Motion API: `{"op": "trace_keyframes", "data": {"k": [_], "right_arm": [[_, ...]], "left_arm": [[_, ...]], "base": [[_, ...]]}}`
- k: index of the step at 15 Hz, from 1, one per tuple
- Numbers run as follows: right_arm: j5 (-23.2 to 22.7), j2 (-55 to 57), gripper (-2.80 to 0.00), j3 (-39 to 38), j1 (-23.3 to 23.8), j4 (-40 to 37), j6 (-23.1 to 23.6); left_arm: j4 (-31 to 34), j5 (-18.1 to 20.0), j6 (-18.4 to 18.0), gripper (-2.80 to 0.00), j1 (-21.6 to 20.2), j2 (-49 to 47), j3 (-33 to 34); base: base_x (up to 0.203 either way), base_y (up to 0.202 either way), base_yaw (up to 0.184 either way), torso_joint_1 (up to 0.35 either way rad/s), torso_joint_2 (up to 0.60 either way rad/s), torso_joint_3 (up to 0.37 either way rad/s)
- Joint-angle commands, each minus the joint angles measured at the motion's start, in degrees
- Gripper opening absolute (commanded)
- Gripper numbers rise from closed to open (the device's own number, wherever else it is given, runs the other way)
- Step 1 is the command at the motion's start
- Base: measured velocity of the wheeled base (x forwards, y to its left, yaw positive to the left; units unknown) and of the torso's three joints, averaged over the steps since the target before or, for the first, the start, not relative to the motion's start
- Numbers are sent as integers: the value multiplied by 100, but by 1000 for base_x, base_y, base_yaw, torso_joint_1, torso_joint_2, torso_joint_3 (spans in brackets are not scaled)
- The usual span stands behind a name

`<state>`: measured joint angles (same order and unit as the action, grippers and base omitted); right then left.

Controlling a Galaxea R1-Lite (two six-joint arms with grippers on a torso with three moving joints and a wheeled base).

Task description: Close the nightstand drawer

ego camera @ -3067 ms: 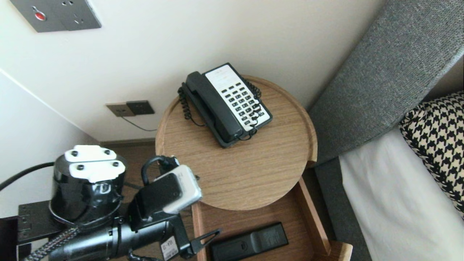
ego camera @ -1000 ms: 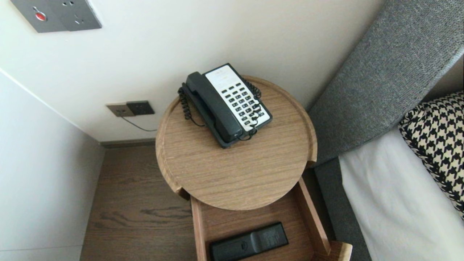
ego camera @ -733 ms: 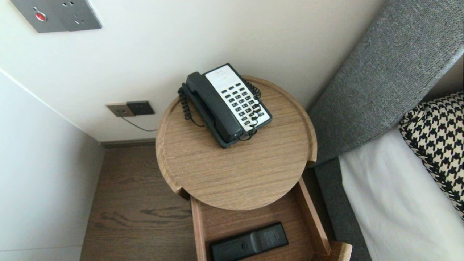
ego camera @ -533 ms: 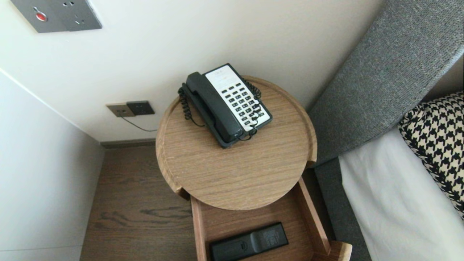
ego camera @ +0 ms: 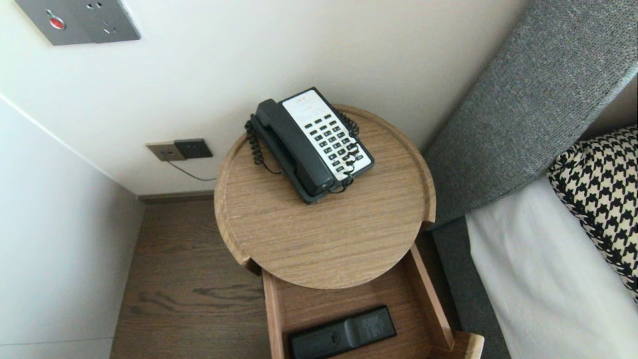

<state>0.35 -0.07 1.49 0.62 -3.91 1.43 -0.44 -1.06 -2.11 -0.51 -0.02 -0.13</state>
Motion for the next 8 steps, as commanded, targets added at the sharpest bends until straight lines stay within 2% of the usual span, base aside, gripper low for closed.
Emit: {"op": "trace_keyframes", "data": {"k": [1, 8], "right_arm": [[0, -19, -280, 1, -1, -4, 7], [0, -19, -280, 1, -1, -4, -2]], "left_arm": [[18, 6, -12, -280, 1, 20, 13], [9, 26, 18, -280, 7, 20, 13]], "base": [[0, 0, 0, 0, 0, 0], [0, 0, 0, 0, 0, 0]]}}
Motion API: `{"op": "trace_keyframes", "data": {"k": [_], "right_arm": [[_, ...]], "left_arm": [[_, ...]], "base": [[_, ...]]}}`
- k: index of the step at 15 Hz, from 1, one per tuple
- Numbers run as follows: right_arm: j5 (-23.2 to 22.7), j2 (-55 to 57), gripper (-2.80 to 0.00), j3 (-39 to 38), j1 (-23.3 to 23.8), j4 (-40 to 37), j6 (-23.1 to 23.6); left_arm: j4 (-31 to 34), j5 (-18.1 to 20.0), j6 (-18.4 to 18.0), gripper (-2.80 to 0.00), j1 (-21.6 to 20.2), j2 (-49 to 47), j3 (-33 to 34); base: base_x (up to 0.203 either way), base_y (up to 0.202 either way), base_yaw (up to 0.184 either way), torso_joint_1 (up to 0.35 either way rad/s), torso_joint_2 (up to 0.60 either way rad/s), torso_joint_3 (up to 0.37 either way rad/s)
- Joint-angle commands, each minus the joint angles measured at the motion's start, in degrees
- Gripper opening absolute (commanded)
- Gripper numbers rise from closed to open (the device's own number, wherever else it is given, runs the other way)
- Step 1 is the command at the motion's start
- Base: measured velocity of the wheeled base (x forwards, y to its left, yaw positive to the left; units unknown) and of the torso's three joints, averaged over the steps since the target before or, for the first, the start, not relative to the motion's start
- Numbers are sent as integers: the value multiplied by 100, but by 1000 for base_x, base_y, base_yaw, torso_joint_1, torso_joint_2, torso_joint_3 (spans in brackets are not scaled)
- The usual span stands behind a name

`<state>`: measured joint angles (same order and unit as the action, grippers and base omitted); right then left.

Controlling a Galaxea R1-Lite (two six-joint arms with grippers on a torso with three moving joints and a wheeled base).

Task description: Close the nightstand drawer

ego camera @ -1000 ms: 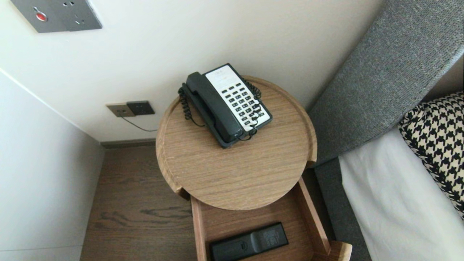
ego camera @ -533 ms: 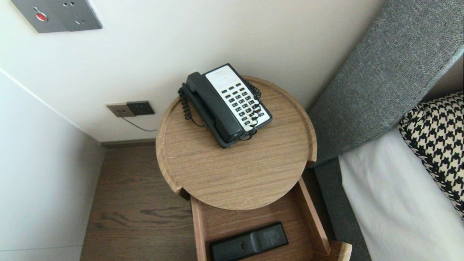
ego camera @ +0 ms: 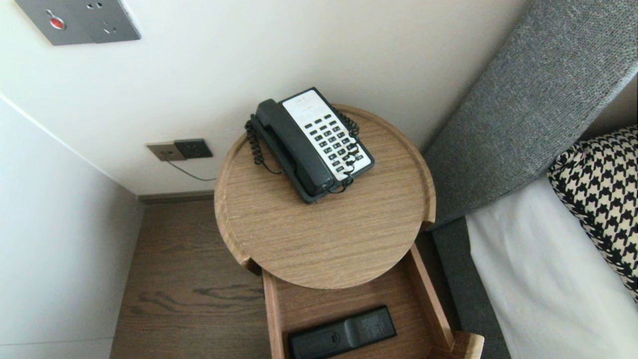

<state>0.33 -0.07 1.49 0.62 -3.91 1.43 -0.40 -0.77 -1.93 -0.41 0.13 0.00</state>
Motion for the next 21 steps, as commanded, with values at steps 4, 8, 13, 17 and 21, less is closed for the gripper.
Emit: {"op": "trace_keyframes", "data": {"k": [4, 8, 13, 17, 21], "right_arm": [[2, -19, -280, 1, -1, -4, -2], [2, -19, -280, 1, -1, -4, 7], [2, -19, -280, 1, -1, -4, 7], [-7, -10, -280, 1, -1, -4, 16], [-7, -19, -280, 1, -1, -4, 16]], "left_arm": [[5, -2, -1, -280, -2, 4, 0], [5, -2, -1, -280, -2, 4, 0], [5, -2, -1, -280, -2, 3, 0], [5, -11, -14, -280, -2, 4, 0], [74, -11, -36, -280, -2, -5, -31]], "base": [[0, 0, 0, 0, 0, 0], [0, 0, 0, 0, 0, 0], [0, 0, 0, 0, 0, 0], [0, 0, 0, 0, 0, 0], [0, 0, 0, 0, 0, 0]]}}
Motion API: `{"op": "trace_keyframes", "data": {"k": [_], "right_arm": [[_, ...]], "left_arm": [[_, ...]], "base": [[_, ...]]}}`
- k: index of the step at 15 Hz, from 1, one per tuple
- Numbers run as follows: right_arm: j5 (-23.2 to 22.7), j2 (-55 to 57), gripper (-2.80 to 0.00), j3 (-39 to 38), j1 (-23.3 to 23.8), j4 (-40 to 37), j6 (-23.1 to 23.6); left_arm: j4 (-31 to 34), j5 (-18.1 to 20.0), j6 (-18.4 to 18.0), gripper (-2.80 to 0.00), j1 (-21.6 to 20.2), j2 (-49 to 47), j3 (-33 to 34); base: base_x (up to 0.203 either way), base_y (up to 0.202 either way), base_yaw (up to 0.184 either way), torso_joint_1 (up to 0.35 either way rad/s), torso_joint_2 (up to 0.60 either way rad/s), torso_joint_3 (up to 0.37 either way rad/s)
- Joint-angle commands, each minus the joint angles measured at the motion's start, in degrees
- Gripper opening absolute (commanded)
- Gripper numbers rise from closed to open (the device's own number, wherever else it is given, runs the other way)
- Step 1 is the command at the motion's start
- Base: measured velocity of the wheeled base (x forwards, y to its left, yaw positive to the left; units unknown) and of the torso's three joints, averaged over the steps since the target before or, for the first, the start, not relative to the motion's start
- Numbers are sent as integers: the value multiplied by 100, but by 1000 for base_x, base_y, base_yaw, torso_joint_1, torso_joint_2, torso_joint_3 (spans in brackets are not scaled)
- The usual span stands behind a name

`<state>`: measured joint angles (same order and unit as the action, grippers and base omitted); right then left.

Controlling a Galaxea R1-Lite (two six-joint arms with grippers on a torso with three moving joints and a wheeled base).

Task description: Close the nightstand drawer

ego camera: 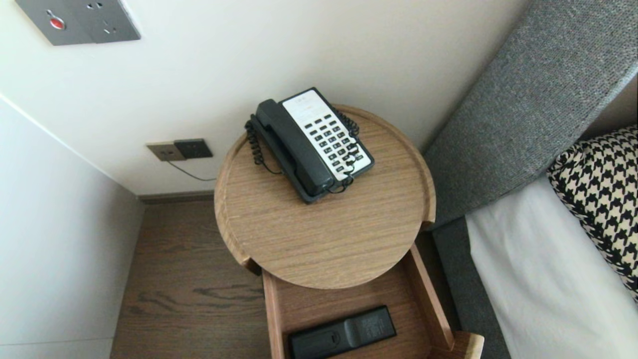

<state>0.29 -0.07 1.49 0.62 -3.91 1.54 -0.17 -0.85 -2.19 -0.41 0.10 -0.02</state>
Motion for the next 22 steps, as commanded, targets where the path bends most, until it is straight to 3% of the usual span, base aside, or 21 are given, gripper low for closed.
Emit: {"op": "trace_keyframes", "data": {"k": [1, 4, 8, 13, 16, 20, 22], "right_arm": [[-2, -11, -280, 1, -1, 3, 5], [-3, -13, -280, 1, -1, -4, 5], [1, -19, -280, 1, -1, -4, 5], [-3, -19, -280, 1, -1, -4, 5], [-3, -19, -280, 1, -1, -4, 5], [-3, -19, -280, 1, -1, -4, 5], [6, -12, -280, 1, -1, -4, 5]], "left_arm": [[145, -3, -9, -280, -2, -2, -69], [738, 139, -27, -280, -2, -299, -521], [859, 602, 94, -280, 2, -2220, -1665], [889, 1925, 108, -280, 195, -4899, -2246], [878, 2398, 249, -280, 951, -6008, -2365], [871, 2335, 1578, -280, 2225, -6999, -2927], [864, 2193, 2020, -280, 2922, -7258, -3127]], "base": [[0, 0, 0, 0, 0, 0], [0, 0, 0, 0, 0, 0], [0, 0, 0, 0, 0, 0], [0, 0, 0, 0, 0, 0], [0, 0, 0, 0, 0, 0], [0, 0, 0, 0, 0, 0], [0, 0, 0, 0, 0, 0]]}}
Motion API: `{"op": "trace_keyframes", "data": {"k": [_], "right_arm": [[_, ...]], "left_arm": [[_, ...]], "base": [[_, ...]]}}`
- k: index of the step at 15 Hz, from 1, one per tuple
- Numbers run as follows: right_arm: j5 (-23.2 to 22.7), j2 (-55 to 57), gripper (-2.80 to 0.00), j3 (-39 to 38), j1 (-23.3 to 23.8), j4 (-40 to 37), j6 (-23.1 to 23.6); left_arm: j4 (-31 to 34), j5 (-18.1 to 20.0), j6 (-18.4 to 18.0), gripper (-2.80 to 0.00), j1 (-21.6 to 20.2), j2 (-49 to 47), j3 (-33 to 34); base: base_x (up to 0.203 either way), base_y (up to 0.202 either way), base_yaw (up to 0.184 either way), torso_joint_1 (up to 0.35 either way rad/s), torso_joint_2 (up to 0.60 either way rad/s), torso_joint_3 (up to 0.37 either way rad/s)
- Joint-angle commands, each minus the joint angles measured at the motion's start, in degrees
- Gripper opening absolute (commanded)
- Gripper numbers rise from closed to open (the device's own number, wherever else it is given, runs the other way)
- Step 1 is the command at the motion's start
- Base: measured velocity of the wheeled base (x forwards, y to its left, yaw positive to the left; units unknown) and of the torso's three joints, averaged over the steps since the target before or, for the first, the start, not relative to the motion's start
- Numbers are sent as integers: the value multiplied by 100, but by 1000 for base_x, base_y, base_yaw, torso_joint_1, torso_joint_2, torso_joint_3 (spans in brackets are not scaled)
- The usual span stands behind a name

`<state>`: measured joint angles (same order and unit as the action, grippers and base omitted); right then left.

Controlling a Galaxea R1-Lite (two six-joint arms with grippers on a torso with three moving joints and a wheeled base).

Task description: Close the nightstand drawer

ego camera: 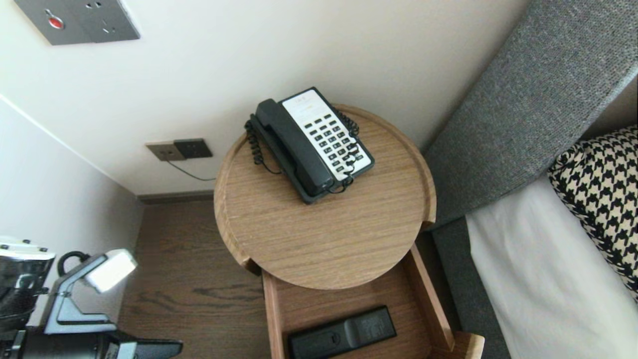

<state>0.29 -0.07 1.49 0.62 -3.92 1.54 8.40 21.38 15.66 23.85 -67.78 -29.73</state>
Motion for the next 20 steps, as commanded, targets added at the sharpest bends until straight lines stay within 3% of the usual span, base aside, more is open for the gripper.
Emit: {"op": "trace_keyframes", "data": {"k": [1, 3, 9, 20], "right_arm": [[-3, -19, -280, 1, -1, -4, 5], [-3, -19, -280, 1, -1, -4, 5], [3, -19, -280, 1, -1, -4, 5], [-3, -19, -280, 1, -1, -3, 5]], "left_arm": [[-15, -121, 440, -280, 895, -614, -220], [-237, -412, 661, -280, 1497, -1022, -231], [-708, -539, 922, -280, 2140, -1697, -210], [-649, -584, 914, -280, 2351, -1258, 18]], "base": [[0, 0, 0, 0, 0, 0], [0, 0, 0, 0, 0, 0], [0, 0, 0, 0, 0, 0], [0, 0, 0, 0, 0, 0]]}}
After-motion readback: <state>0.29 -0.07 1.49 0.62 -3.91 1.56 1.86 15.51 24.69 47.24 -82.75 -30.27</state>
